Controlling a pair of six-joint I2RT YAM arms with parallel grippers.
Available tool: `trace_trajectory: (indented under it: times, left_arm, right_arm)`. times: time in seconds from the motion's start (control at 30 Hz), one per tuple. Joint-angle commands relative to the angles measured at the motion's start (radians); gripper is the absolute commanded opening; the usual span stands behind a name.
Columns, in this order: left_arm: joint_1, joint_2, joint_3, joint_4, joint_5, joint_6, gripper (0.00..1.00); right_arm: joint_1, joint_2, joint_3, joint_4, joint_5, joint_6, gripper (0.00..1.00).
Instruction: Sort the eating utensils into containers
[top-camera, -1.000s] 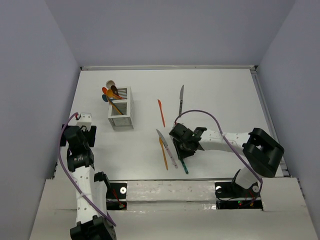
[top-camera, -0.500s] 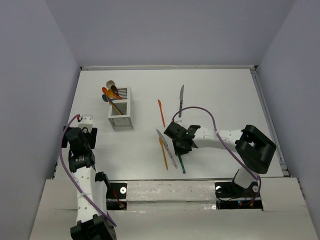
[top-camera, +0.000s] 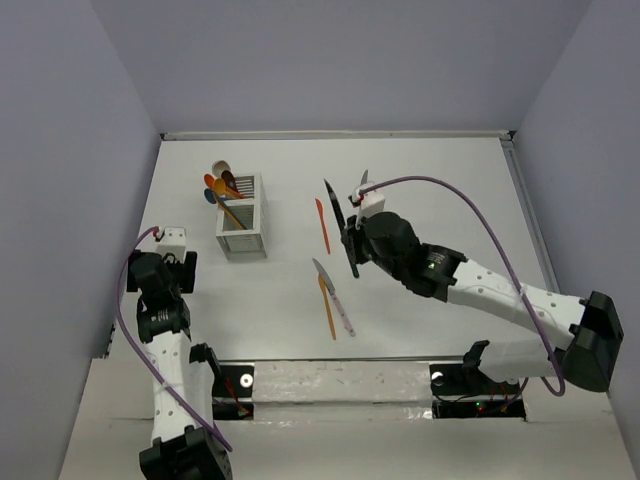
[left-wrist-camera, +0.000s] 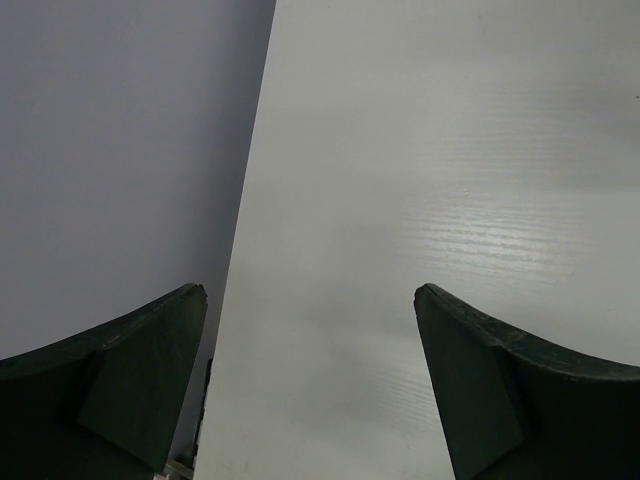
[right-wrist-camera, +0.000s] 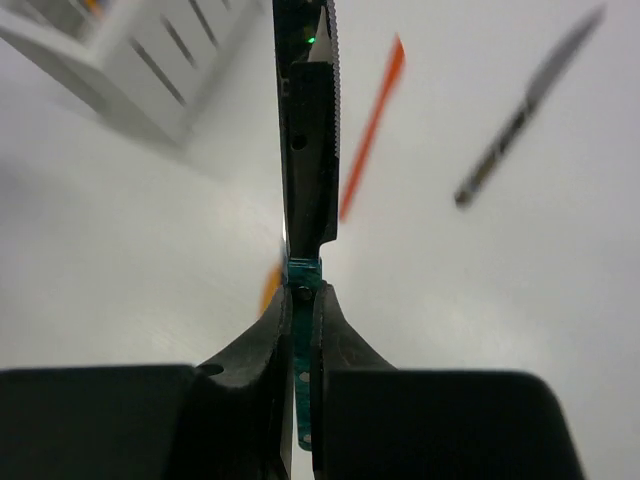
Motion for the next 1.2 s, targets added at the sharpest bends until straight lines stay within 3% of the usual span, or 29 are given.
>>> trace_trajectory:
  times: [0.0, 0.07, 0.13, 0.27, 0.47, 0.63, 1.17]
  left_arm:
    - [0.002, 0.007, 0.019, 0.081, 0.031, -0.072, 0.99]
    - [0.002, 0.007, 0.020, 0.092, 0.024, -0.082, 0.99]
    - [0.002, 0.014, 0.019, 0.097, 0.011, -0.089, 0.99]
    - [0.002, 0.021, 0.016, 0.108, -0.019, -0.099, 0.99]
    - [0.004, 0.070, 0.023, 0.111, -0.035, -0.097, 0.99]
    - [0.004, 0.097, 0.026, 0.114, -0.042, -0.100, 0.99]
    - [0.004, 0.090, 0.023, 0.112, -0.044, -0.099, 0.99]
  right_arm:
    - [0.015, -0.047, 0.055, 0.717, -0.157, -0.411, 0.00]
    - [0.015, 0.073, 0.143, 0.904, -0.204, -0.488, 0.00]
    - [0.015, 0.248, 0.305, 0.982, -0.287, -0.514, 0.00]
    - [0.015, 0.551, 0.629, 0.997, -0.514, -0.510, 0.00]
    - [0.015, 0.869, 0.933, 0.994, -0.631, -0.459, 0.00]
    - [0.015, 0.944, 0.920, 0.980, -0.648, -0.459, 0.00]
    - [0.015, 0.928, 0.659, 1.007, -0.537, -0.539, 0.00]
